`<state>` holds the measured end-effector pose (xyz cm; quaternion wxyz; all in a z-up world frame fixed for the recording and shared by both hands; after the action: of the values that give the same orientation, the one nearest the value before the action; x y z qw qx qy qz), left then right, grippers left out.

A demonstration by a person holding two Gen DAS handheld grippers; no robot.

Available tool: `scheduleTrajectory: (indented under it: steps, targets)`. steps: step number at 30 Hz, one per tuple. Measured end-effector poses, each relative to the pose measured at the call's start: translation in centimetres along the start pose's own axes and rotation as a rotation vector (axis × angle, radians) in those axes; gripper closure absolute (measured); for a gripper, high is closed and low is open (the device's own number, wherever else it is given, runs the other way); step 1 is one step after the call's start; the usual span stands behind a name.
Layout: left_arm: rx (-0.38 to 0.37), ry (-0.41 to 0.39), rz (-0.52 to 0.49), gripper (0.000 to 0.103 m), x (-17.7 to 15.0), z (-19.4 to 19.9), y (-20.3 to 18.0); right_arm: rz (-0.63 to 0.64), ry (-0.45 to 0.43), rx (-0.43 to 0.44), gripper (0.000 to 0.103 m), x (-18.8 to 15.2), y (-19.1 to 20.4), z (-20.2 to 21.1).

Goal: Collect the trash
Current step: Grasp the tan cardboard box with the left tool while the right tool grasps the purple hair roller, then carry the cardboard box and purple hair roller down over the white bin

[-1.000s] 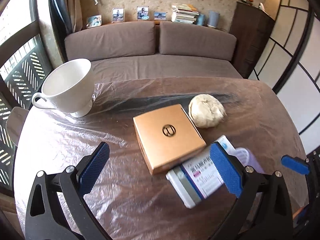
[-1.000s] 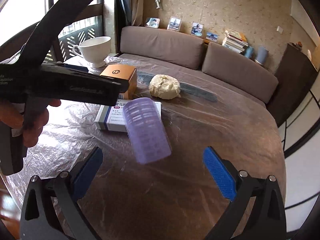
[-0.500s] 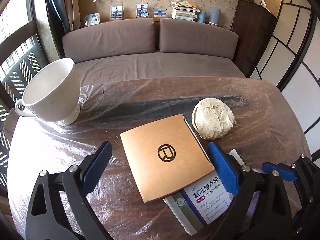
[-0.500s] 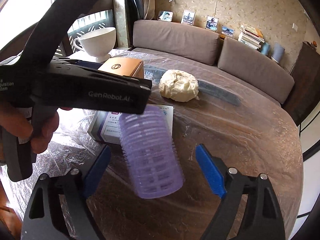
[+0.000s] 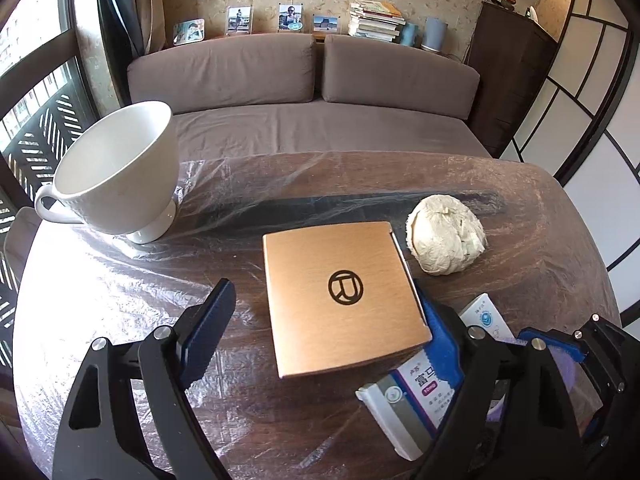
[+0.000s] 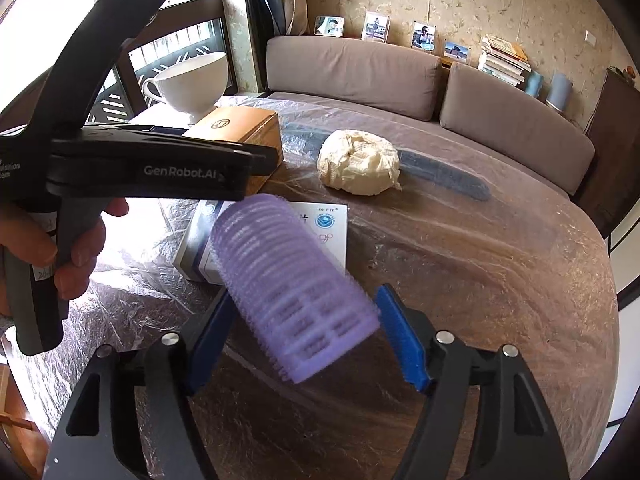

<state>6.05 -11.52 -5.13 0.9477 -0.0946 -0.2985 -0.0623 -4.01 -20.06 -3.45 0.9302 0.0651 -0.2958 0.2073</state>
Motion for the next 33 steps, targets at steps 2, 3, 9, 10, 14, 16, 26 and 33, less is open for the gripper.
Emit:
scheduleTrajectory:
  steps: [2,3,9,10,14,16,26,33]
  targets:
    - [-0.007,0.002,0.006,0.016,0.1,0.0,0.2,0.015,-0.003,-0.002,0.040,0.0,0.2,0.0]
    - [-0.008,0.002,0.009,0.016,0.1,0.0,0.2,0.027,-0.003,-0.003,0.044,0.1,0.4,0.0]
    - [-0.026,0.009,0.022,0.029,0.4,-0.2,0.3,0.060,-0.005,-0.008,0.057,0.0,0.7,0.3]
    - [-0.024,0.012,0.023,0.030,0.3,-0.2,0.4,0.060,-0.006,-0.010,0.058,-0.1,0.7,0.4]
    - [-0.021,0.027,0.022,0.042,-0.1,-0.6,0.5,0.060,-0.015,-0.015,0.058,-0.4,0.9,1.2]
    - [-0.011,0.022,0.014,0.043,-0.2,-0.6,0.5,0.054,-0.021,-0.014,0.058,-0.4,0.8,1.5]
    - [0.009,0.000,0.010,0.043,-0.7,0.5,0.3,-0.025,-0.030,-0.001,0.058,-0.6,-0.2,2.5]
    - [0.008,-0.017,0.000,0.043,-1.5,2.4,0.0,-0.088,-0.028,0.000,0.058,-0.9,-1.0,2.9]
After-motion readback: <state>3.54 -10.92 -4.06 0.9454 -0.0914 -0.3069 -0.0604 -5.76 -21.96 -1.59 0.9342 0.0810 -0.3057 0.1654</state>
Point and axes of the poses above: each gripper's, at about its wrist camera, not at the fingertips, and z roughly against the way its jaws point, y to its left, x to its top, the point moved 8 cm from there along -z, roughly the way its jaws point, and after that the axes turned 4 degrees about z, right-handed, at the moved point
